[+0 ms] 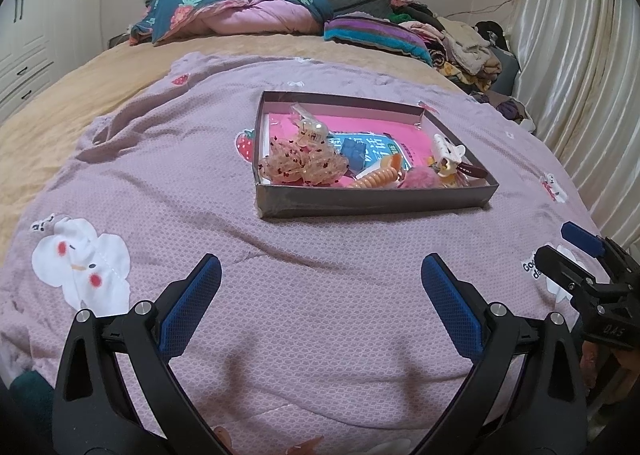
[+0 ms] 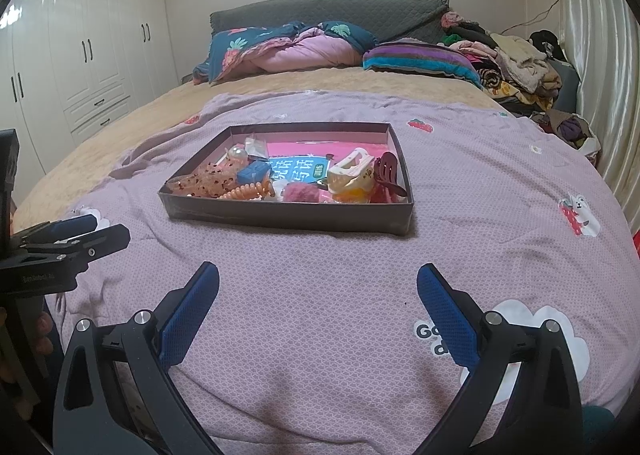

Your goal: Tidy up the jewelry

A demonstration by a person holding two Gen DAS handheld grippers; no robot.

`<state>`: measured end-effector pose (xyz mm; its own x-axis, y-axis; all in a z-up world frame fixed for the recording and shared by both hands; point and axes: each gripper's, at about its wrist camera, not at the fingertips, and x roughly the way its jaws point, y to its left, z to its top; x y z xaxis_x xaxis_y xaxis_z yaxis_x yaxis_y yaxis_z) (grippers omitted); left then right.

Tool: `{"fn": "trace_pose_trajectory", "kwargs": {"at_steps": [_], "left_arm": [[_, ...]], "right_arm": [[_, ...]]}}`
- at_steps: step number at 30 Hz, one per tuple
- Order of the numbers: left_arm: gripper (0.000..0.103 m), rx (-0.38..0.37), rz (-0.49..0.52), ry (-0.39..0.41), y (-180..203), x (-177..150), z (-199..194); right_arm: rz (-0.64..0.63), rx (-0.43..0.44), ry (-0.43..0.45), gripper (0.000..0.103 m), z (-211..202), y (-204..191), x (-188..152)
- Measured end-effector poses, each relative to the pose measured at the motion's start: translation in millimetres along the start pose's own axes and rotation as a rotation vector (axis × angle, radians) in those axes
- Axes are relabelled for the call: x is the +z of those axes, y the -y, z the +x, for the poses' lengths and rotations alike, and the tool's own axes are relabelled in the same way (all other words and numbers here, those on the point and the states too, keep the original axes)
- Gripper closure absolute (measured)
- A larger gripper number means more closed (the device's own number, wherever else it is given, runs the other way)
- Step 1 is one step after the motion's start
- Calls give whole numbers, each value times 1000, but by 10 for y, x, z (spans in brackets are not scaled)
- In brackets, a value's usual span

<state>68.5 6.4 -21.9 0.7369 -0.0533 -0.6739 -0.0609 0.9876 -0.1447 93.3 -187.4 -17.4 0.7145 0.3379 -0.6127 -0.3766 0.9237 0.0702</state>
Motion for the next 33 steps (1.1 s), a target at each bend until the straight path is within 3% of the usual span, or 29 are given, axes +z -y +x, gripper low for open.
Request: {"fn": "trace_pose_trajectory", "kwargs": {"at_steps": [19, 33], "left_arm": [[10, 8, -1, -16, -6, -10, 28], [9, 26, -67, -22, -132, 35, 115]], "right_arm": [[-10, -15, -7, 4, 24, 8, -15], [17, -40, -4, 4, 62, 124, 19]]}}
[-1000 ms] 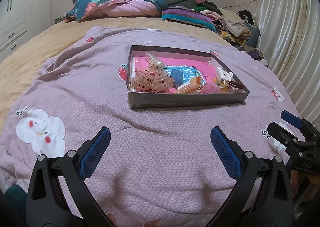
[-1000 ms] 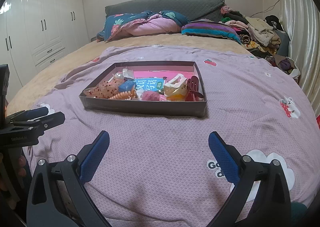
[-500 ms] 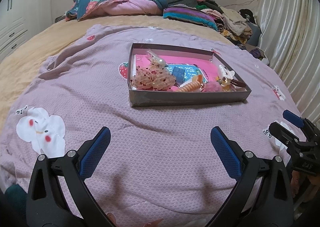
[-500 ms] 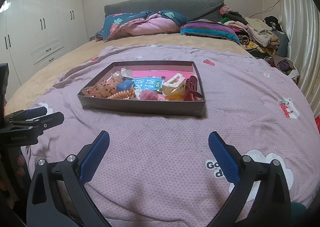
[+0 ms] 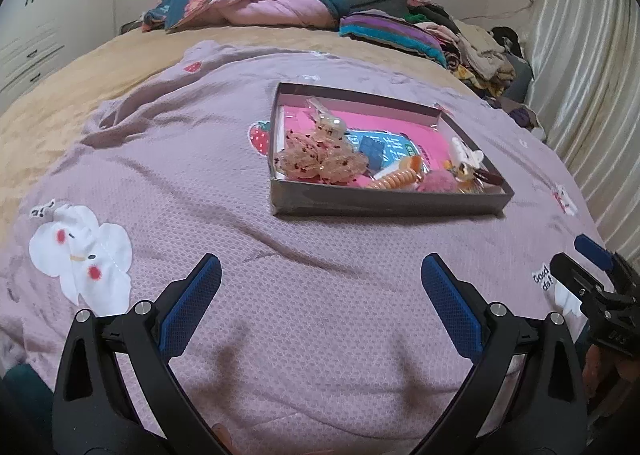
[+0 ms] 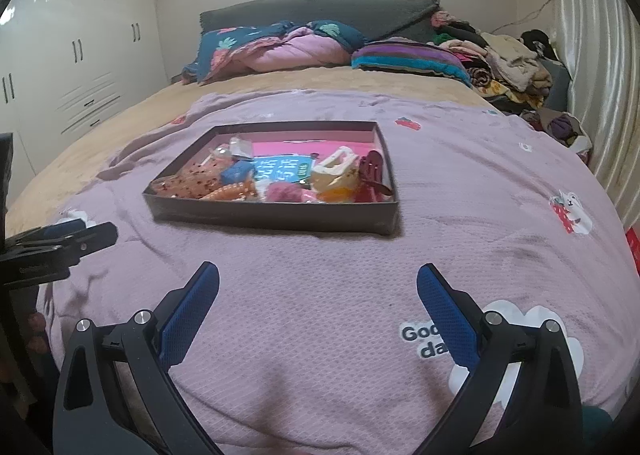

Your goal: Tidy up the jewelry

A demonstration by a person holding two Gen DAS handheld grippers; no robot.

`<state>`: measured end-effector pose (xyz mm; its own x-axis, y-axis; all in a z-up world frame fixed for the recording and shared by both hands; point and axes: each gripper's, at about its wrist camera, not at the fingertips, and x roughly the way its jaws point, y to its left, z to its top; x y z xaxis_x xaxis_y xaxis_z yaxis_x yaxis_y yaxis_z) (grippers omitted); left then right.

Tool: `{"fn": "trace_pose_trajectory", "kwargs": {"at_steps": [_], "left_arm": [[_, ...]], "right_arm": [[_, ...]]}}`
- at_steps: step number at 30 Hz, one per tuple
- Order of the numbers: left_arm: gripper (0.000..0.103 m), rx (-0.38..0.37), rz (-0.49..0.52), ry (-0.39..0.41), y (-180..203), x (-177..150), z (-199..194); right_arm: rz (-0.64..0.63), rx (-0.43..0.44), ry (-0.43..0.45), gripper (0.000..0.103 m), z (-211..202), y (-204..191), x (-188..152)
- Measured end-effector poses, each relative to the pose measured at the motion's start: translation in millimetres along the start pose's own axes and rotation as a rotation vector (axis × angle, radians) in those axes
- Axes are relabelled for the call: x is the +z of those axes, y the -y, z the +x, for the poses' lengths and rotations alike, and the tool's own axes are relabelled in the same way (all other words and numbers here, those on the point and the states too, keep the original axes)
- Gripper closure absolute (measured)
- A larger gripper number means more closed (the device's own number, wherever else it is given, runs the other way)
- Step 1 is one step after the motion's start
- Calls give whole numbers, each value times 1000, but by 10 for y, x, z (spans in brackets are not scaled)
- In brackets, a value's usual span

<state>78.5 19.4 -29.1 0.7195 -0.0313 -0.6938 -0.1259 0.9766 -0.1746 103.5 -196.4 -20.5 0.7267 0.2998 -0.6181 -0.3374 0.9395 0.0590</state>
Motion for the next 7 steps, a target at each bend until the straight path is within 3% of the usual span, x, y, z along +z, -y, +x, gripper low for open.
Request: {"fn": "trace_pose_trajectory", "kwargs": {"at_steps": [4, 7], "left_arm": [[10, 51, -92, -50, -311, 219, 176], [9, 154, -169, -54, -714, 491, 309]], "right_arm": [[79, -18, -15, 4, 140, 329, 164], [225, -137, -69, 4, 462, 942, 431]]}}
